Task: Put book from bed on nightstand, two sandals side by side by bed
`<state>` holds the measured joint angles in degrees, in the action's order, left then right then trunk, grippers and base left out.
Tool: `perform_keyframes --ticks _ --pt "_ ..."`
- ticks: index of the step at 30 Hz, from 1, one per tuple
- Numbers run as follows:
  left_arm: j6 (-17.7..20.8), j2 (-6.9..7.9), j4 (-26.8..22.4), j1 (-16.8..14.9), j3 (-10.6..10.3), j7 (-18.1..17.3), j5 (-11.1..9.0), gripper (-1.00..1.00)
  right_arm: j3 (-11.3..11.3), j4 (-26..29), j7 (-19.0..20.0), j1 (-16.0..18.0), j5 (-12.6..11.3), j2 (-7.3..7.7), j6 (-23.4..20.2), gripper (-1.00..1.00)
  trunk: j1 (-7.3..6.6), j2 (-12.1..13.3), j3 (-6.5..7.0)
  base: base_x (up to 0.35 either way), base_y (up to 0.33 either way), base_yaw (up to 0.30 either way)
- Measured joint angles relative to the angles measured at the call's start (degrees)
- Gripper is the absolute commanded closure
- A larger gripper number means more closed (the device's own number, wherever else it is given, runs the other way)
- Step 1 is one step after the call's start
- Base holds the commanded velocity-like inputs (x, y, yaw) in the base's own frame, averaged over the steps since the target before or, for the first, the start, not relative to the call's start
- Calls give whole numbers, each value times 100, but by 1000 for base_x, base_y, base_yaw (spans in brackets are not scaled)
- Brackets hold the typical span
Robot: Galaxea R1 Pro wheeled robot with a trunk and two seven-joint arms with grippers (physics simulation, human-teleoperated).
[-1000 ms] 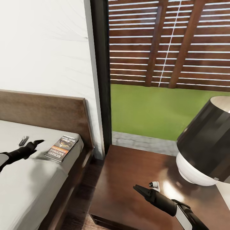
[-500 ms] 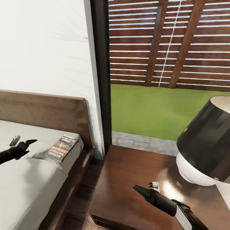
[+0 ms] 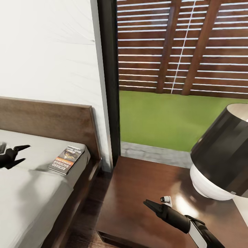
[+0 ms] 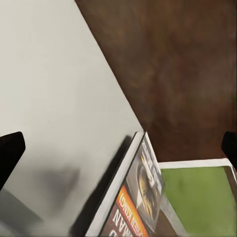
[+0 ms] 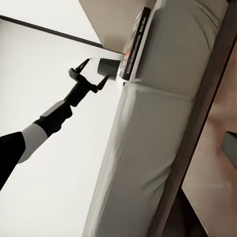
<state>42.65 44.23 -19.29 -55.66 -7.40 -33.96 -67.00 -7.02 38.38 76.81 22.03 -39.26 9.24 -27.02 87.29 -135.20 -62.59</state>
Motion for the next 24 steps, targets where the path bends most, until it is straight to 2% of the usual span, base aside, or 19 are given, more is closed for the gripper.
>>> perform_keyframes --ticks 1,6,13,18,24 --pt "2 1 -1 1 -1 -1 4 -100 0 0 0 0 0 0 0 -100 0 0 0 0 0 0" --pt "408 301 -213 1 155 -61 -4 -100 1 -4 7 0 0 0 4 -100 0 0 0 0 0 0" --pt "764 658 -368 3 207 -81 -9 -100 1 -9 20 0 -16 0 9 -100 0 0 0 0 0 0" --pt "847 788 -369 4 210 -84 7 -100 -1 -24 27 0 -111 0 9 -100 0 0 0 0 0 0" --pt "877 851 -360 4 200 -85 1 -100 11 -30 28 0 -241 7 9 -100 0 0 0 0 0 0"
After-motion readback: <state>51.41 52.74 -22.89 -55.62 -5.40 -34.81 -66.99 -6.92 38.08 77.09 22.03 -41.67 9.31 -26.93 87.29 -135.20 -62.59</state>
